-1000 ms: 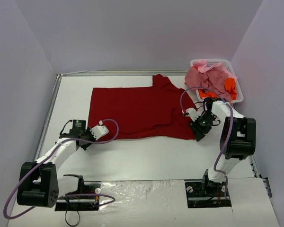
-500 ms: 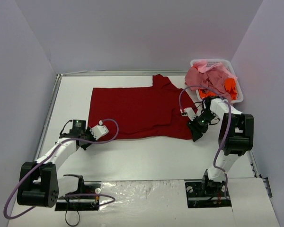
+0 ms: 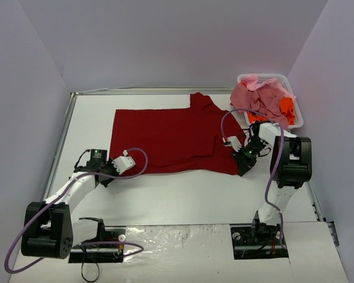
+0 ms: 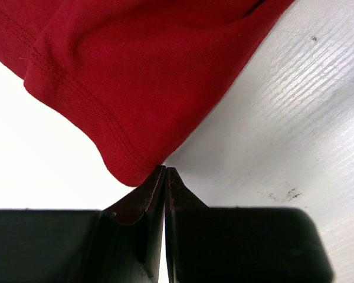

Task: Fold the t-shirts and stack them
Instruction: Fold the flattened tshirt in 1/3 of the way

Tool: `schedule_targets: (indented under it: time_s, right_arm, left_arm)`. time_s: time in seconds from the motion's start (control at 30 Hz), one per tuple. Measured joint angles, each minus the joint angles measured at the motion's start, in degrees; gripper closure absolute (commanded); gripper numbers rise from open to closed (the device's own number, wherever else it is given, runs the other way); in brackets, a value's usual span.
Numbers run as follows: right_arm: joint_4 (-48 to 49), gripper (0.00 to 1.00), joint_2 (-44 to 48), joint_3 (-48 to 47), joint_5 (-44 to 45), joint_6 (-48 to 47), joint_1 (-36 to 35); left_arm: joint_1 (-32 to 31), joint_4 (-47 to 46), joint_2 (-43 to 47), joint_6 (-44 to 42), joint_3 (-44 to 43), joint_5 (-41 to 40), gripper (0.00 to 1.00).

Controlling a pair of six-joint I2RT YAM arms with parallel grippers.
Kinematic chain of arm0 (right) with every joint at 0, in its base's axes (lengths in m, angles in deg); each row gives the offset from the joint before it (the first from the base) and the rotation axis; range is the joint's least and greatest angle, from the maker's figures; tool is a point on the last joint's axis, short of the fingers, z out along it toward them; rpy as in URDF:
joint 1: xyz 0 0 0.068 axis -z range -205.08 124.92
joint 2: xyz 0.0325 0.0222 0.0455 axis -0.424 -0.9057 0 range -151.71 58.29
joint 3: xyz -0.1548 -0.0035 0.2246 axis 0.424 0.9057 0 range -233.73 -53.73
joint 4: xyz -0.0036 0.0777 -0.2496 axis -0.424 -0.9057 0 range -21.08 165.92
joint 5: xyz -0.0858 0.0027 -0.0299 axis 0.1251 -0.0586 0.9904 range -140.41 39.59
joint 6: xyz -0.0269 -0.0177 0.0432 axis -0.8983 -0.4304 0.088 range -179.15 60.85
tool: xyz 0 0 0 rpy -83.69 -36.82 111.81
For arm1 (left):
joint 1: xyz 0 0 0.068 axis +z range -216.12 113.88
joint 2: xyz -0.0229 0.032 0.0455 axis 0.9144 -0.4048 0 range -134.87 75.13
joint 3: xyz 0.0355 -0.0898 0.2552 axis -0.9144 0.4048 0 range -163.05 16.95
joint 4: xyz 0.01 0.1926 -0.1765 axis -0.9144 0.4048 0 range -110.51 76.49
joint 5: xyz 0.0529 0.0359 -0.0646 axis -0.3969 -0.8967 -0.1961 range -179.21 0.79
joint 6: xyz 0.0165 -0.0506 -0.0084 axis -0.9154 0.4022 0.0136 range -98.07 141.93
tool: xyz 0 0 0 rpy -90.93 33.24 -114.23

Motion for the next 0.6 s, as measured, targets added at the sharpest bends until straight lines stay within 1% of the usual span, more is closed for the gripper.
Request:
schedule_targets:
  time_s: [0.13,0.27,0.4,0.6]
  right_arm:
    - [0.04,1.0,0.39,0.09,0.81,0.37,0.04]
    - [-0.2,1.0,2.54,0.2,2.4,0.61,0.48]
    - [-1.73,1.0,6.01,0.17,3.1,-0.09,2.6]
    - [-4.26,1.0,7.8,-0.52,3.41,-2.58,8.48]
  left_arm:
    - [0.15,0.74,1.64,-0.37,0.0,-0.66,0.98]
    - [1.64,3.39,6.67,-2.58,-0.02,-0.94,0.98]
    - [6.78,8.11,10.25,-6.47,-1.31,-0.26,0.98]
    - [15.19,12.81,9.84,-11.41,-4.81,2.12,0.98]
